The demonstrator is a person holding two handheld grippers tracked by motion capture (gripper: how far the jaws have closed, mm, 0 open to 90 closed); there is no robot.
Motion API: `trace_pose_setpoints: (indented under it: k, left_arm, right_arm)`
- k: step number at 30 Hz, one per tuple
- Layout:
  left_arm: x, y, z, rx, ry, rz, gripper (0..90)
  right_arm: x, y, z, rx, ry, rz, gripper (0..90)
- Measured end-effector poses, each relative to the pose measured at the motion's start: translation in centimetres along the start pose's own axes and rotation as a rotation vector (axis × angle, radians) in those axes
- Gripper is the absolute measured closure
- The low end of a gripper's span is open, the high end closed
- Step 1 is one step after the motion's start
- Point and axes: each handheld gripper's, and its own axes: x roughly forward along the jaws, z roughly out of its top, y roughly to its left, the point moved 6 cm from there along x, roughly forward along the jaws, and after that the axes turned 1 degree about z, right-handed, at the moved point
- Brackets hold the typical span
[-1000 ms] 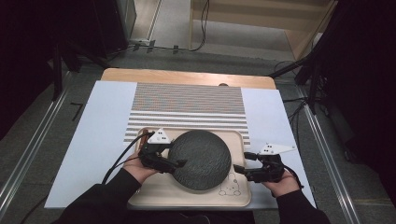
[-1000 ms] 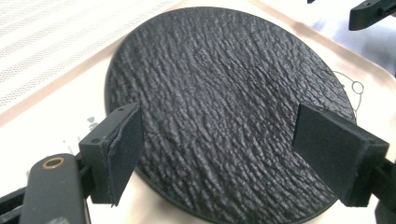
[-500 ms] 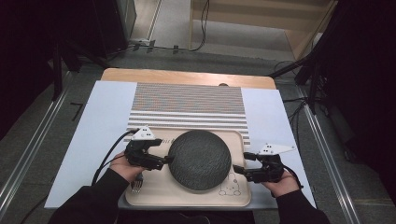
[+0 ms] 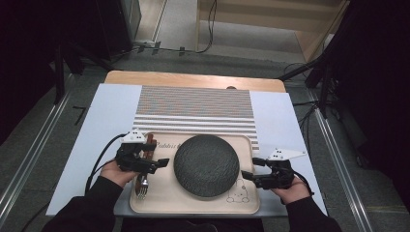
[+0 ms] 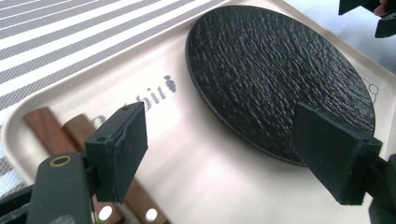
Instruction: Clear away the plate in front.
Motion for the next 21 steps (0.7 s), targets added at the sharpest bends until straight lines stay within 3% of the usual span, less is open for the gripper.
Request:
trace_pose_setpoints:
  k: [3, 8, 21]
  left_arm:
    - [-0.5, 0.4, -0.3, -0.019, -0.008, 0.010, 19.4]
    - [-1.4, 0.9, -0.8, -0.046, -0.009, -0.007, 19.4]
    - [-3.6, 2.5, -2.2, -0.095, -0.025, 0.047, 19.4]
  right_arm:
    - [0.0, 0.0, 0.0, 0.001, 0.000, 0.000, 25.1]
    - [0.0, -0.1, 0.0, 0.001, 0.003, -0.002, 25.1]
    - [0.1, -0.1, -0.1, 0.005, 0.010, -0.005, 25.1]
